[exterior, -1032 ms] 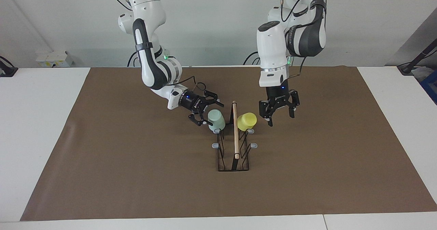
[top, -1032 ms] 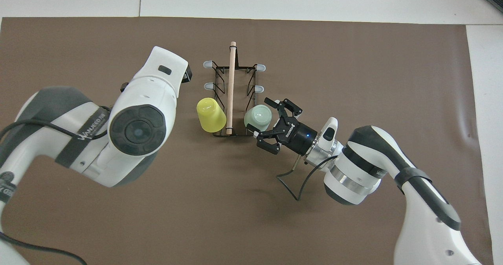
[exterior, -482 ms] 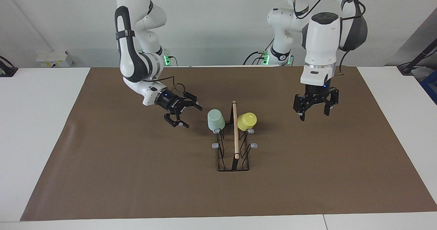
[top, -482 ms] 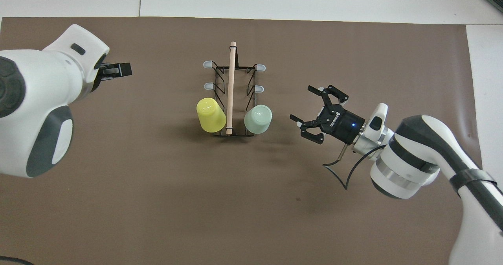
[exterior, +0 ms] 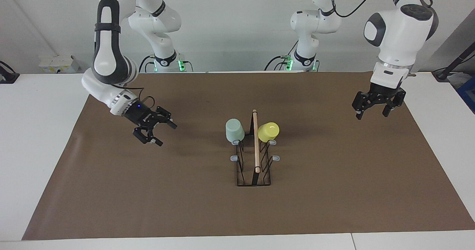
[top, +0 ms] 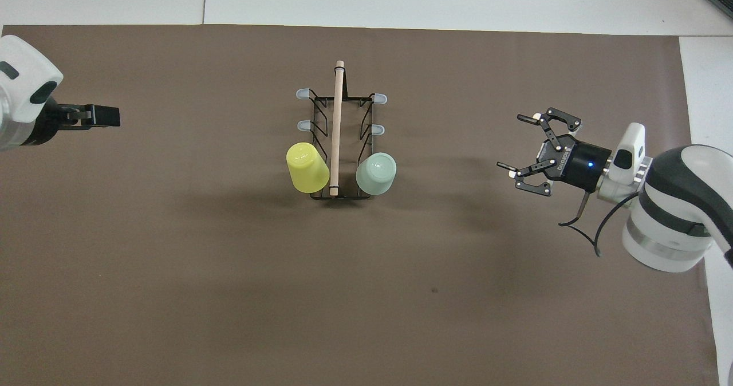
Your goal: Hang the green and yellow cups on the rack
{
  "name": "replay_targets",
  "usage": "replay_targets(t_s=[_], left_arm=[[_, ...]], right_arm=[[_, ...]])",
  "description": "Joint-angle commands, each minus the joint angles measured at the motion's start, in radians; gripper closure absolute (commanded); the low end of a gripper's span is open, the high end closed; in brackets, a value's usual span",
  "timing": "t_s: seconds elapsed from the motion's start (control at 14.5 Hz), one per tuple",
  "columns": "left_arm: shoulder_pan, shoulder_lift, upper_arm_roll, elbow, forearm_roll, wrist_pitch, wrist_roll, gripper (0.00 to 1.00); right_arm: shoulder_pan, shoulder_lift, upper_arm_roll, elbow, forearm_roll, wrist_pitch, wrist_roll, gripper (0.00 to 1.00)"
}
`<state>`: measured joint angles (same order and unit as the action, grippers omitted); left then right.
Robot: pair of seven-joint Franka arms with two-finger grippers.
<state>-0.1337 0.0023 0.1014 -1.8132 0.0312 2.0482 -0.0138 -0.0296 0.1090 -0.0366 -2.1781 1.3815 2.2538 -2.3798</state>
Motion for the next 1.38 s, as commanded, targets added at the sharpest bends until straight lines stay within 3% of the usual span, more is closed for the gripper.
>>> replay_targets(t_s=[0.0,0.14,0.41,0.76,0.96,1.1,1.31], left_arm=[[0.028,0.001,-0.005,0.076,-0.060,-0.139,0.095,0.00],[0.031,-0.005,0.000,0.098,-0.060,-0.224,0.161,0.00],[0.025,-0.057,-0.008,0.106,-0.059,-0.347,0.209,0.00],[0.035,-0.062,-0.038,0.141,-0.048,-0.425,0.207,0.00],[0.155,-0.054,-0.178,0.179,-0.048,-0.465,0.207,0.00],[0.146,-0.050,-0.181,0.183,-0.047,-0.477,0.207,0.00],[0.111,-0.039,-0.160,0.216,-0.048,-0.502,0.207,0.00]], right_arm=[[-0.062,0.031,0.011,0.056,-0.195,0.016,0.069,0.00],[-0.076,0.044,0.007,0.106,-0.357,0.068,0.122,0.00],[-0.064,0.041,0.008,0.121,-0.700,0.295,0.345,0.00],[-0.055,0.043,0.009,0.121,-0.961,0.372,0.609,0.00],[-0.030,0.037,0.007,0.127,-1.218,0.369,0.862,0.00],[-0.015,0.028,0.007,0.142,-1.402,0.345,1.044,0.00],[0.028,0.000,0.009,0.149,-1.579,0.278,1.351,0.00]])
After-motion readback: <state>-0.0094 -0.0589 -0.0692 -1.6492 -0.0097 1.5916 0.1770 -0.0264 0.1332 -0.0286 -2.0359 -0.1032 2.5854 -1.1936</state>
